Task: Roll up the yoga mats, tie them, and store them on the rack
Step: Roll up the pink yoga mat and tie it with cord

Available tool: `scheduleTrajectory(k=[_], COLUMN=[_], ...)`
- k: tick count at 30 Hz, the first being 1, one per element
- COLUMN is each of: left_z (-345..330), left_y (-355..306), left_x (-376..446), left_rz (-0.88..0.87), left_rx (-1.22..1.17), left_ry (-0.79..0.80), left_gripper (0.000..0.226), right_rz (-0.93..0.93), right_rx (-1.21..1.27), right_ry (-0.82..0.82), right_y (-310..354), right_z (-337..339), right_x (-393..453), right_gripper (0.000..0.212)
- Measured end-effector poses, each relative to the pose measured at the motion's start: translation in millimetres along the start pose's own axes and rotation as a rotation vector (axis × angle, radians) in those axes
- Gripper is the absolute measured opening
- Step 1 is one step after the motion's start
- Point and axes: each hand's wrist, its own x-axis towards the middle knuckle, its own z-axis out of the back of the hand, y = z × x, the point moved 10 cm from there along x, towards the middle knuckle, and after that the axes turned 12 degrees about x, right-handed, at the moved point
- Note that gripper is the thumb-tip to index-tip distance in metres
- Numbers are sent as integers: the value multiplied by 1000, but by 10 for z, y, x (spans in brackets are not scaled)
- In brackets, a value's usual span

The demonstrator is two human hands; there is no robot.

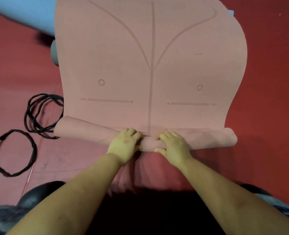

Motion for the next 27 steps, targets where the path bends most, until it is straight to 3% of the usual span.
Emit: scheduleTrajectory(k=[5,10,14,17,20,24,27], left_z=[-92,-113,-108,52,-54,-44,-42], left_y=[-93,13,99,31,-16,63,128], left_x=[-183,-45,157,138,-15,137,296], left_rz=[11,21,52,0,-23,34,21], left_rx=[39,17,-9,19,85,80,52], left_ry=[-165,-63,69,-38,-85,-3,122], left_gripper=[31,35,38,34,50,41,44], right_rz=[-127,75,62,-3,-94,28,43], right_rx=[145,-105,-46,19,63,-78,-131], right_ry=[239,-74,-124,52,204,-36,-104], right_y=[-97,139,103,8,-89,66,118], right_z=[-44,76,96,85,-14,67,37], right_x=[209,-63,16,235,333,71,-57], right_gripper=[38,44,47,38,36,42,58])
